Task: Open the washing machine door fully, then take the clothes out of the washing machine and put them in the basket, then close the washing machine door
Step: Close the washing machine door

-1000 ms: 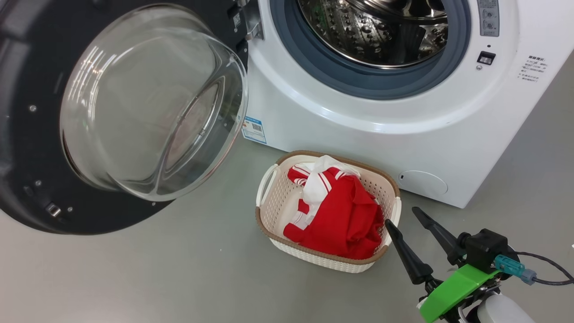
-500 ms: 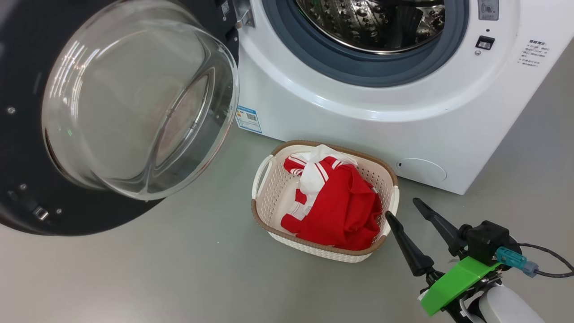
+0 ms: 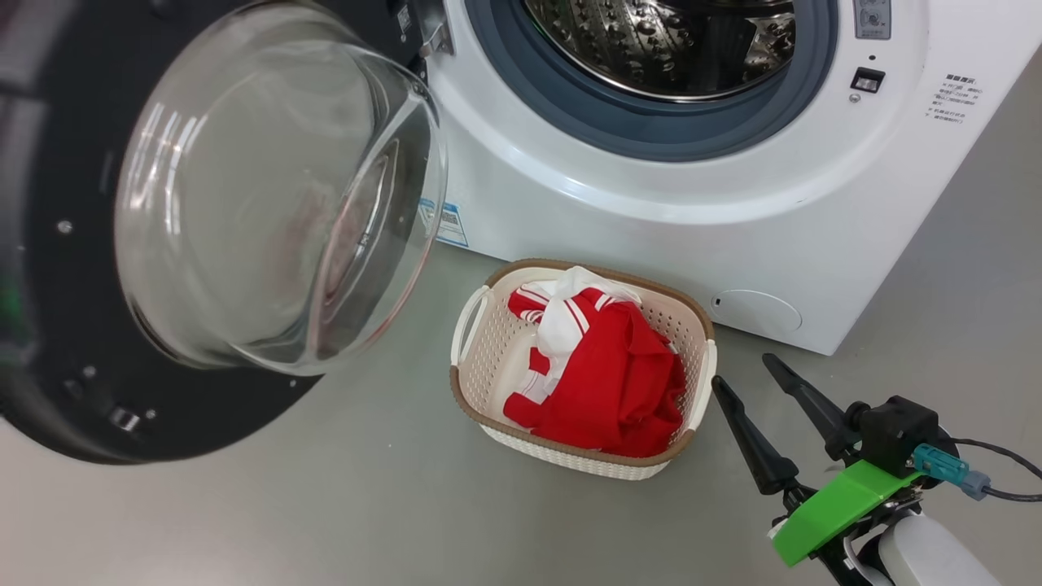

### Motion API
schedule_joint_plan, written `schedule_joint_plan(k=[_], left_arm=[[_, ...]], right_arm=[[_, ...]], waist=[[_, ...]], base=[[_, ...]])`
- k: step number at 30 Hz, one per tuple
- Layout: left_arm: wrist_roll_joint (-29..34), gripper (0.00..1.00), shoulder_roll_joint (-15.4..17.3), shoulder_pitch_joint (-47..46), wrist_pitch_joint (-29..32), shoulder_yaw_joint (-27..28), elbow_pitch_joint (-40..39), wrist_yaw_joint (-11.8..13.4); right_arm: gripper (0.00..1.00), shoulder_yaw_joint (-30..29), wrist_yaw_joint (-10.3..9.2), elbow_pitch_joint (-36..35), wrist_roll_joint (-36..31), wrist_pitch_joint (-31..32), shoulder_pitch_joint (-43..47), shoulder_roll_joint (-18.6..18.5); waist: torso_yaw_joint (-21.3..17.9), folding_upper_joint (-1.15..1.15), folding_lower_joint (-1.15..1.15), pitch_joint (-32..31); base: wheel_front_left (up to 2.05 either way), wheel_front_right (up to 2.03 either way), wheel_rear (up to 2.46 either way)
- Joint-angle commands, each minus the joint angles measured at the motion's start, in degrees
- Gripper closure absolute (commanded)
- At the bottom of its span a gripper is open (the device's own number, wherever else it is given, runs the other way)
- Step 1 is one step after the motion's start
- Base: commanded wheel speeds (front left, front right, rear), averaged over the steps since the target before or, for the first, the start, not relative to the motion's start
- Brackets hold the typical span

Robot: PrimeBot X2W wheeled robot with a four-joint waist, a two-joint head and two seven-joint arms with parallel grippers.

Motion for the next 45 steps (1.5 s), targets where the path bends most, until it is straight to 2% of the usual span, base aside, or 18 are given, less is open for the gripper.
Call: schedule_joint_plan(k=[1,12,22,35,45], left_arm=[[-1.7,1.0,2.6,1.1,1.8,0.2,-4.3,-0.7],[-11.2,1.0,2.3,12.1,10.1,-3.7,-25.4,-0.7],[-12.9,1.0,-0.3,14.0,11.2,-9.8,-35.3,-0.7],[-12.7,1.0,-6.4,11.1,5.7,-17.8,-42.7,-0.7],[-11.2,1.0,-9.5,5.7,-1.3,-21.0,-41.0,-0.7]], right_arm=[[0.0,0.7,0.09,-1.3,-0.1,-0.7,-0.3,0.2],[0.0,-0.9,0.09,-1.6,0.0,-0.7,1.5,1.5],[0.0,-1.7,0.09,-1.9,-0.3,-0.7,2.3,2.5],[0.0,-3.3,0.09,-2.5,-0.7,-0.7,1.6,3.4],[0.0,-5.4,0.09,-3.4,-1.2,-0.7,0.0,4.4]], waist=[[-0.1,0.0,0.0,-0.2],[-0.8,0.0,0.0,-1.8],[-3.3,0.0,0.0,-2.4],[-8.9,0.0,0.0,-0.2],[-15.2,0.0,0.0,2.4]], base=[[0.0,0.0,0.0],[0.0,0.0,0.0],[0.0,0.0,0.0],[0.0,0.0,0.0],[0.0,0.0,0.0]])
